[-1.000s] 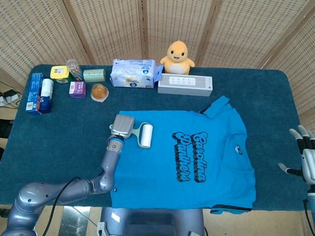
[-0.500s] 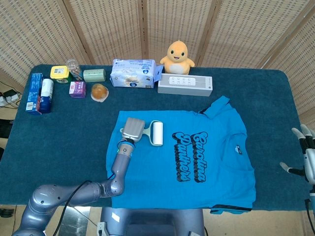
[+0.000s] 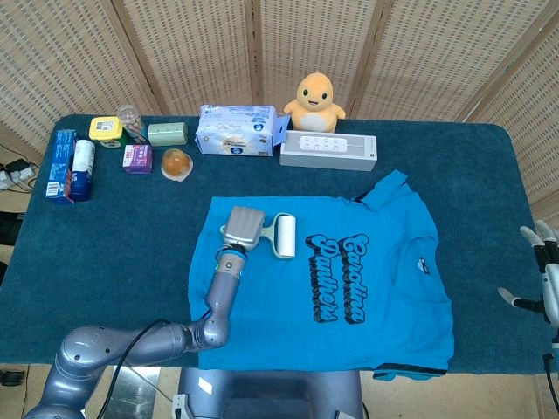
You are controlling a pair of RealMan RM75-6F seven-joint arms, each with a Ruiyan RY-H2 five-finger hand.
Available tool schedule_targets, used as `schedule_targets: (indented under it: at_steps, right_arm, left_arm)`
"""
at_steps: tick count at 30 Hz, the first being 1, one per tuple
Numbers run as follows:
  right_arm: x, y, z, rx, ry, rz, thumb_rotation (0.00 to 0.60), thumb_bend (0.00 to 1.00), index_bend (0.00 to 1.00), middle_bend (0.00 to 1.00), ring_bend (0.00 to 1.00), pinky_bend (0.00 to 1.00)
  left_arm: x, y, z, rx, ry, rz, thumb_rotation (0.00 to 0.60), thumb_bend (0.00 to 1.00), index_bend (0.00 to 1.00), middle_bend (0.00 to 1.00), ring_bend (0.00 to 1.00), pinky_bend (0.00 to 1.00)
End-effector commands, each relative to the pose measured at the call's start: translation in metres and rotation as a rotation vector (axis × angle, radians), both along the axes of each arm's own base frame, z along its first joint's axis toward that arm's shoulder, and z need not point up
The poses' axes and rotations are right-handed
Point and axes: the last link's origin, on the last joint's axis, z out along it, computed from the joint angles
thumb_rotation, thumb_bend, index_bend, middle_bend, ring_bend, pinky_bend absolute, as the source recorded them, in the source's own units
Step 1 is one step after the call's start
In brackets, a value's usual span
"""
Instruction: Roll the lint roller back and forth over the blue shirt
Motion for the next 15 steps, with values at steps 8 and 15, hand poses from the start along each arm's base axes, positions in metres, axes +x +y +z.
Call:
schedule_targets:
  at_steps: [8,15]
  right_arm:
    - [0.0003,-0.0008,-0.0033,0.007,0.011,-0.002,0.6,0.0,0.12,0.0,0.0,0.0]
    - [0.0007,-0.0013,-0.0053,0.012,0.014,-0.003,0.6,0.0,0.12,0.0,0.0,0.0]
  left_arm:
    - [0.0024,0.002,0.0155,-0.049,-0.029,0.039,0.6,0.69,0.98,0.94,0.76,0.97]
    - [0.0051,-0.0011,0.014,-0.115,-0.005,0.053,0.6,0.69,0.98,0.94,0.76,0.97]
